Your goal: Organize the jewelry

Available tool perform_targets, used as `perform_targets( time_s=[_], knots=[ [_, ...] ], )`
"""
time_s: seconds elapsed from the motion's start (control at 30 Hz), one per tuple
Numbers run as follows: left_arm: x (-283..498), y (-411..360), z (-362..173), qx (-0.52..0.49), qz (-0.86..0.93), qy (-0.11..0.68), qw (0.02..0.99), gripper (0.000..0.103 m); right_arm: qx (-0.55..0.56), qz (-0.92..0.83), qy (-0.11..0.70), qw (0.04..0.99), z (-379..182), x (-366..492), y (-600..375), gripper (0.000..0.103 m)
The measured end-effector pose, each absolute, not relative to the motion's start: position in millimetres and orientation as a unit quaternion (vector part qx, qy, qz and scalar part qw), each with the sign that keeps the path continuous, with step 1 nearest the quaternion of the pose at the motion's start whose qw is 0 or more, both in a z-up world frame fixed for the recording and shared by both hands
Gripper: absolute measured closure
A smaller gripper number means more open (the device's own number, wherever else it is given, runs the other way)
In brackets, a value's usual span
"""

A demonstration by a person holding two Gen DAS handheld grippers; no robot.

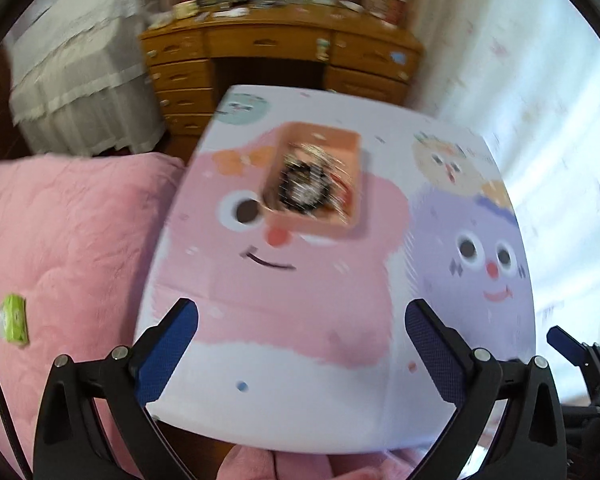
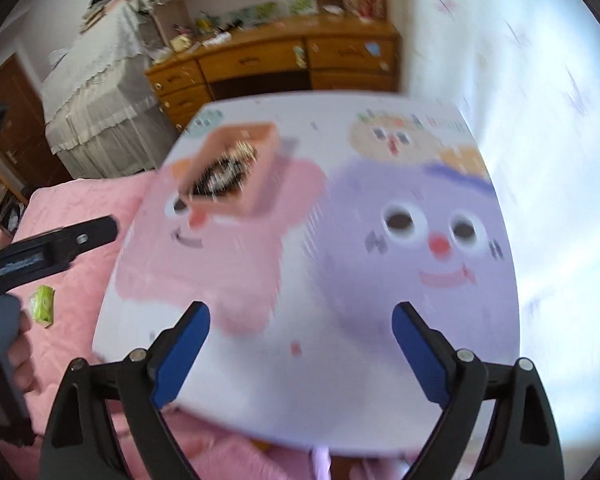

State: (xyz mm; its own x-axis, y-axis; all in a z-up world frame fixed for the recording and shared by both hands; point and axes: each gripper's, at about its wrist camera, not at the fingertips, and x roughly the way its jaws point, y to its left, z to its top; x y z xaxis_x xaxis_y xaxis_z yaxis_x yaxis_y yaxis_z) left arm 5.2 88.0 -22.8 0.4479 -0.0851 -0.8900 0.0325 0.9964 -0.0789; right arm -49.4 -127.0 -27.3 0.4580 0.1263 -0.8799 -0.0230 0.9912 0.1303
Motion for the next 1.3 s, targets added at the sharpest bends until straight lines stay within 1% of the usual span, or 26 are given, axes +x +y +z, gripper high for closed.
perform_targets(
  time_s=[0.13,0.3,0.4,0.57,0.63,0.73,0.8,1.3],
  knots=[
    [-15,47,-25,0.007,-0.061,0.524,0.85,0.001,0.11,0.027,0.537,0.836,-27,-78,-155,0.009],
    [-34,11,-17,0.041,-0.081,0.518,0.851,0.001,0.131,0.022,0.533,0.836,-11,-86,-169,0.009],
    [-44,4,-6,0.036,-0.085,0.503,0.859,0.001,0.148,0.035,0.531,0.833,-4,-86,-167,0.009],
    [-54,8,2,0.024,-0.057,0.493,0.868,0.001,0.085,0.027,0.501,0.861,14,-96,-152,0.008],
    [-59,12,7,0.012,-0.052,0.483,0.874,0.001,0.065,0.03,0.484,0.872,22,-101,-146,0.003],
    [-64,17,11,0.009,-0.041,0.472,0.881,0.001,0.044,0.032,0.469,0.881,29,-103,-141,0.002],
    [-67,20,13,0.005,-0.032,0.467,0.884,0.001,0.042,0.037,0.467,0.883,31,-100,-141,0.0],
    [-81,24,17,0.017,-0.007,0.461,0.887,0.001,0.042,0.058,0.461,0.885,31,-101,-137,0.0]
  ],
)
